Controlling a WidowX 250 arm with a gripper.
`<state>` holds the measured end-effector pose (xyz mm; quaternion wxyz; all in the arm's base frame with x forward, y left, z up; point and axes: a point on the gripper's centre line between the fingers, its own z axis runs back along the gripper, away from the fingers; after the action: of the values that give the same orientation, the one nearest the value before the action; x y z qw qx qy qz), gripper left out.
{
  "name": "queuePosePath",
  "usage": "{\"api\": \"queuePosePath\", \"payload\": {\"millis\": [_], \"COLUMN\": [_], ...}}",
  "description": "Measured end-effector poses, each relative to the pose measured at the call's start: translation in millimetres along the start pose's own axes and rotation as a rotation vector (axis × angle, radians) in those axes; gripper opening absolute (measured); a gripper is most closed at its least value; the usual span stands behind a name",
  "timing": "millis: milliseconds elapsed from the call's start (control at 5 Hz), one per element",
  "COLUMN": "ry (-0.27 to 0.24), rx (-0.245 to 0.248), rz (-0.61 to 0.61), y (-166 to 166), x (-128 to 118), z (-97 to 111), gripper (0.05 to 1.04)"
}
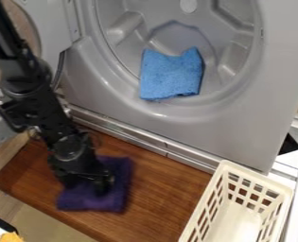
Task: Move the purple cloth to the left of the white basket
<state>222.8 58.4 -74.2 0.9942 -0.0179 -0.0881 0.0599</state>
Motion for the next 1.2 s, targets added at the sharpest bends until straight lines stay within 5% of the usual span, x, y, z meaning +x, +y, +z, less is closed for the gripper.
{"api": "queuePosePath", "payload": {"millis": [800,1200], "ry": [-0.022,0.022], "rx": [-0.126,-0.124], "rz": [-0.271,-0.268], "y": [-110,-107], "x": [28,16], "z": [-9,-5], "gripper": [1.001,0.999]}}
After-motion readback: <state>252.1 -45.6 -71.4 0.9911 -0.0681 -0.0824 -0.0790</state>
